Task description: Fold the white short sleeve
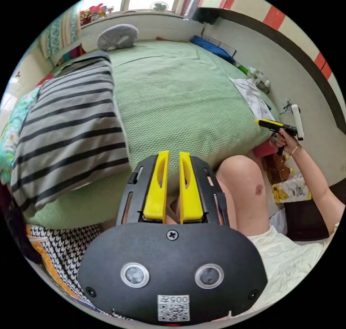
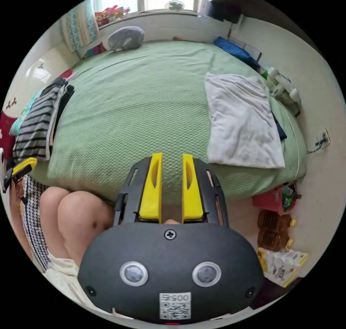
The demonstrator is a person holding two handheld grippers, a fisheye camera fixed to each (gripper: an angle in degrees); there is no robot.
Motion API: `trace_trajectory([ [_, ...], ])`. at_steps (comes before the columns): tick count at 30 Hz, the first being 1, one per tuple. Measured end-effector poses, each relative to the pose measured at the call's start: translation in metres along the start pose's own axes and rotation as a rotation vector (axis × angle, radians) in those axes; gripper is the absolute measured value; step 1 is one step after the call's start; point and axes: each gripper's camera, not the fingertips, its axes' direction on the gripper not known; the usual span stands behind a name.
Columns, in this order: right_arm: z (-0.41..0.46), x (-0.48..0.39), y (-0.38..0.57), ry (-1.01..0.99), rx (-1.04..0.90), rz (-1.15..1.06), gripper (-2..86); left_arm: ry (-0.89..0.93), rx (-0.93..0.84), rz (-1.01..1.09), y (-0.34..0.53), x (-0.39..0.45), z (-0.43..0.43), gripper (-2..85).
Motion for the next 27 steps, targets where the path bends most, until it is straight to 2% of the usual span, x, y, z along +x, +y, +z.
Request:
trace_trajectory([
  [9,0.038,0.038,-0.029,0.125,-0.056,0.119,7.2,-0.071,-0.169,0.035,-0.05,0.021,0.101,6.1],
  [16,0.058,0.033,-0.03,0.207,-0.047,0.088,3.1,-0.123,-0.136,0.08,-0.05,0.03,0.116,6.1],
  [21,0.047,0.048,-0.035,0.126,-0.051,0.109,0.2,-0.014,-0.125,-0.01,-0.054,0.008,0.124,5.9],
  [27,0.006,0.025,-0.037,0.056,0.071,0.015,-0.7,-0.044,-0.094,-0.003,-0.055,0.011,0.131,5.3],
])
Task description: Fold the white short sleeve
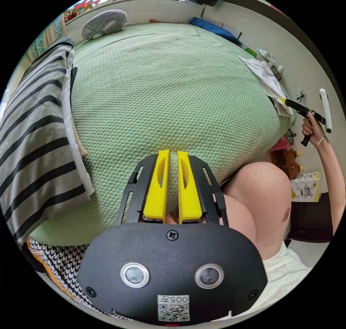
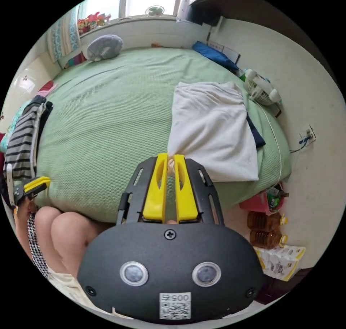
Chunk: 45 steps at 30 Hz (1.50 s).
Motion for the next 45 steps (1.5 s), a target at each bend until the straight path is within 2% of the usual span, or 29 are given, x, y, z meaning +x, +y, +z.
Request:
trace_trajectory([
  [6,-0.024,-0.071,-0.006,-0.228,0.01,-0.158,-0.8,0.027,-0.025,-0.033,0.006,-0.006,-0.003,0.2],
  [18,-0.039,-0.278,0.019,-0.669,-0.065,-0.529,-0.5,-0.031,-0.014,-0.212,0.087,-0.069,-0.024,-0.7],
  [22,-0.047,-0.302,0.025,-0.704,-0.1,-0.604,0.8,-0.008,-0.023,-0.255,0.103,-0.08,-0.021,-0.6],
  [26,-0.053,-0.264,0.017,-0.735,-0.044,-0.586,6.8,0.013,0.021,-0.257,0.11,-0.086,-0.027,-0.6],
  [28,-0.052,-0.228,0.009,-0.696,0.0,-0.523,8.3,0.016,0.053,-0.257,0.111,-0.086,-0.034,-0.4],
  [30,-0.041,-0.173,-0.002,-0.55,0.031,-0.419,9.2,0.025,0.098,-0.226,0.108,-0.083,-0.044,-0.3],
  [36,-0.006,-0.051,-0.014,-0.291,-0.012,-0.104,9.0,-0.01,0.166,-0.145,0.083,-0.073,-0.05,0.3],
  [40,0.017,-0.036,-0.011,-0.18,-0.095,-0.062,9.1,0.009,0.149,-0.151,0.064,-0.071,-0.032,0.5],
  [43,0.047,-0.054,-0.008,-0.046,-0.229,-0.115,9.1,0.006,0.05,-0.176,0.05,-0.072,0.001,0.3],
  [45,0.053,-0.07,-0.008,0.02,-0.19,-0.164,8.7,0.044,-0.044,-0.177,0.045,-0.071,0.031,0.1],
])
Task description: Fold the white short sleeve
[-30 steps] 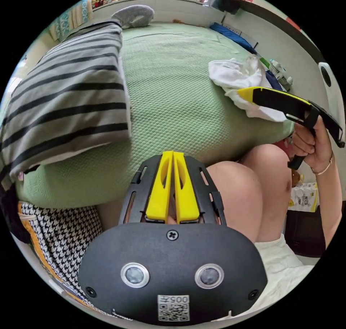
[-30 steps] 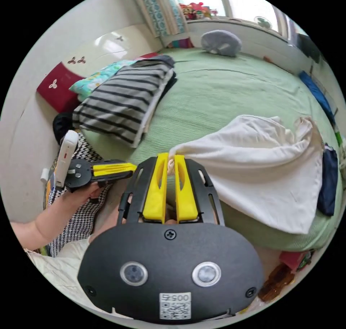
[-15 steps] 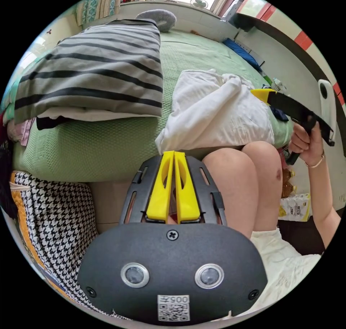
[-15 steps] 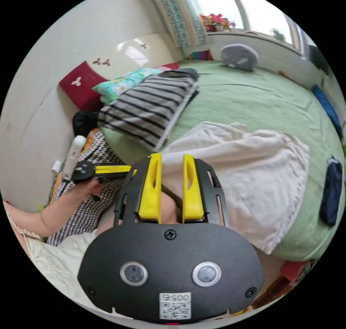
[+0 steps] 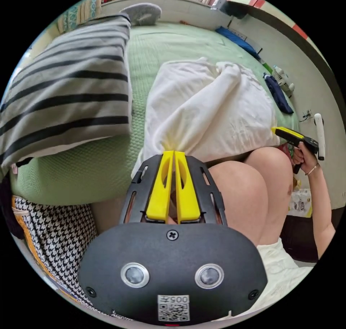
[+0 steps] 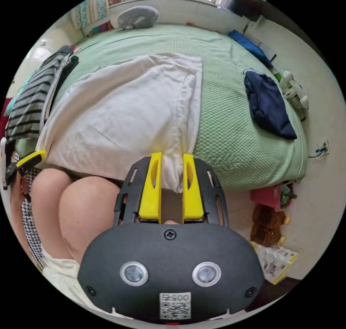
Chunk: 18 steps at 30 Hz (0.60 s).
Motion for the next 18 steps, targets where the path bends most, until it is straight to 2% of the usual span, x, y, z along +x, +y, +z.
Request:
trace_trajectory([
  [4,0.002,-0.006,-0.019,0.009,-0.056,-0.004,8.3,0.023,0.024,-0.047,0.0,-0.004,0.004,-0.1],
  [9,0.004,0.001,-0.047,-0.064,-0.149,-0.016,7.9,-0.056,-0.006,-0.021,-0.008,0.006,0.008,-0.3],
  [18,0.004,-0.012,-0.073,-0.024,-0.187,-0.044,8.0,-0.047,-0.019,-0.052,-0.014,0.003,0.013,-0.4],
])
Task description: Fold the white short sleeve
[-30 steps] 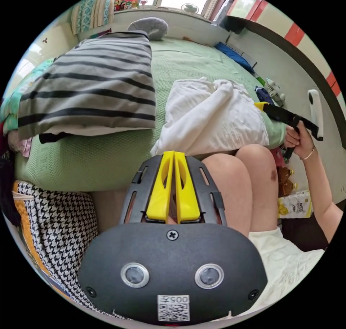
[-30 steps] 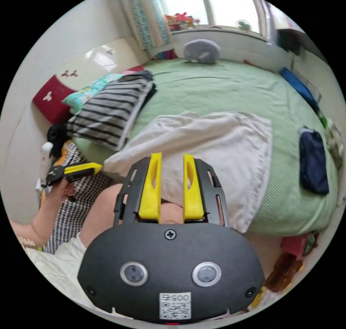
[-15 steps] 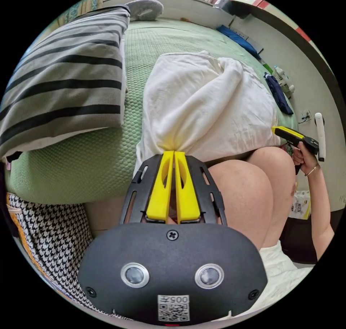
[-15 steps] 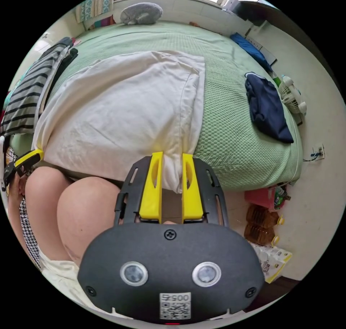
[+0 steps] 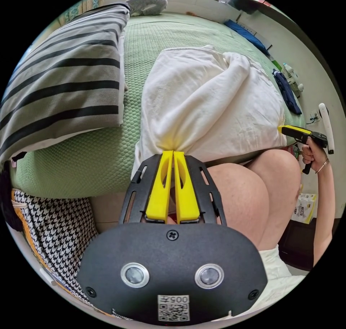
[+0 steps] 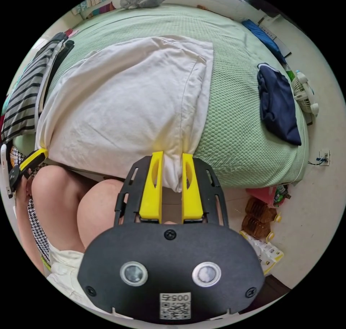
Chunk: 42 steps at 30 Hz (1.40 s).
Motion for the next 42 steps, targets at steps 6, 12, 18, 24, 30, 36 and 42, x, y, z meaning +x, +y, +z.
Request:
trace_trajectory([
  [6,-0.002,-0.005,-0.015,0.013,-0.023,-0.024,7.8,0.007,0.007,-0.013,-0.001,-0.002,0.003,-0.4],
  [12,-0.004,-0.006,-0.026,0.009,-0.035,-0.032,7.7,0.001,0.014,-0.014,-0.001,-0.002,0.005,-0.5],
  [18,-0.005,-0.007,-0.032,0.003,-0.033,-0.027,7.8,0.01,0.017,-0.019,-0.001,-0.004,0.007,-0.5],
  [24,-0.005,-0.01,-0.037,0.012,-0.031,-0.029,7.3,0.037,0.023,-0.031,0.001,-0.009,0.009,-0.6],
  [30,-0.005,-0.012,-0.04,0.021,-0.032,-0.032,7.3,0.001,0.025,-0.011,0.002,-0.004,0.011,-0.6],
  [36,-0.004,-0.015,-0.042,0.032,-0.031,-0.034,7.4,-0.009,0.033,-0.01,0.005,-0.003,0.012,-0.5],
  [42,-0.003,-0.016,-0.043,0.036,-0.029,-0.035,7.3,-0.001,0.03,-0.012,0.005,-0.005,0.013,-0.5],
])
